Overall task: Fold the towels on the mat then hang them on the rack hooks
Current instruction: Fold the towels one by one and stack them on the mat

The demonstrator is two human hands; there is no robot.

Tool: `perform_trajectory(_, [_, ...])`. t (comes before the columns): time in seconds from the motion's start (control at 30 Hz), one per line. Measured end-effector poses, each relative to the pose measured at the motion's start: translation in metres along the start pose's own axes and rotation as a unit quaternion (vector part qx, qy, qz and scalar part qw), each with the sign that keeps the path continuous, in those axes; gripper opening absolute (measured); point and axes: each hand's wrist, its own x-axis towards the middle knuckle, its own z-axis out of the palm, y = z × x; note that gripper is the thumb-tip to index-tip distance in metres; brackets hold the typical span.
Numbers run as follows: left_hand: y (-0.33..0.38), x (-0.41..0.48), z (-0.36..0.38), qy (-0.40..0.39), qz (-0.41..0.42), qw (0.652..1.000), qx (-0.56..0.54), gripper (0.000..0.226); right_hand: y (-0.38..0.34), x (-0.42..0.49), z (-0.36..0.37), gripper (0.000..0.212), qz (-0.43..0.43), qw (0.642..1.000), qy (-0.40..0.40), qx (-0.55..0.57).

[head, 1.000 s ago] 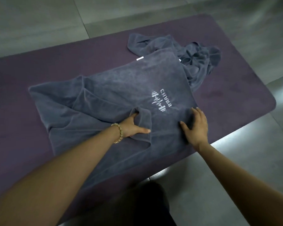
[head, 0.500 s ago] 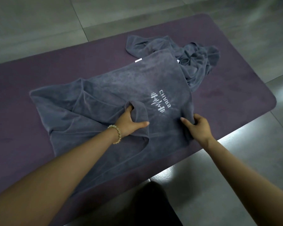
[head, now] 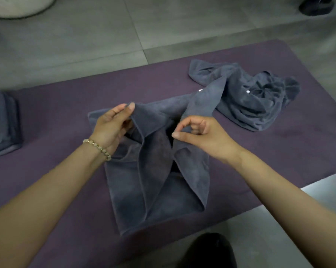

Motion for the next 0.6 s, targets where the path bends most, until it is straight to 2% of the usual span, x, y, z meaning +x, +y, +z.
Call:
perform_trajectory(0.07, [0.009, -0.007, -0.008, 0.002, 0.002, 0.999, -0.042, 0.005, -0.013, 0.008, 0.016, 0.029, 0.015, 0.998, -0.06, 0.02])
perform_trajectory(0.13, [0.013, -0.013, -0.014, 0.013, 0.006, 0.998, -0.065, 0.003, -0.02, 0.016, 0.03, 0.044, 0.018, 0.993, -0.116, -0.025])
perform_trajectory(0.17, [0.015, -0.016, -0.018, 0.017, 0.007, 0.998, -0.068, 0.004, -0.024, 0.02, 0.037, 0.045, 0.007, 0.99, -0.124, -0.065])
perform_trajectory(0.33, [0.015, -0.031, -0.038, 0.005, 0.022, 0.999, -0.03, 0.008, -0.048, 0.04, 0.065, 0.018, -0.093, 0.976, -0.089, -0.177])
perform_trajectory(0.4, [0.013, -0.036, -0.045, -0.002, 0.026, 1.0, -0.017, 0.009, -0.054, 0.048, 0.074, 0.014, -0.124, 0.97, -0.076, -0.194])
perform_trajectory(0.53, [0.013, -0.04, -0.056, 0.006, 0.023, 0.999, -0.037, 0.005, -0.057, 0.063, 0.086, 0.013, -0.103, 0.975, -0.095, -0.169])
perform_trajectory(0.6, [0.013, -0.041, -0.061, 0.007, 0.013, 0.999, -0.047, 0.017, -0.056, 0.067, 0.092, 0.009, -0.083, 0.983, -0.106, -0.126])
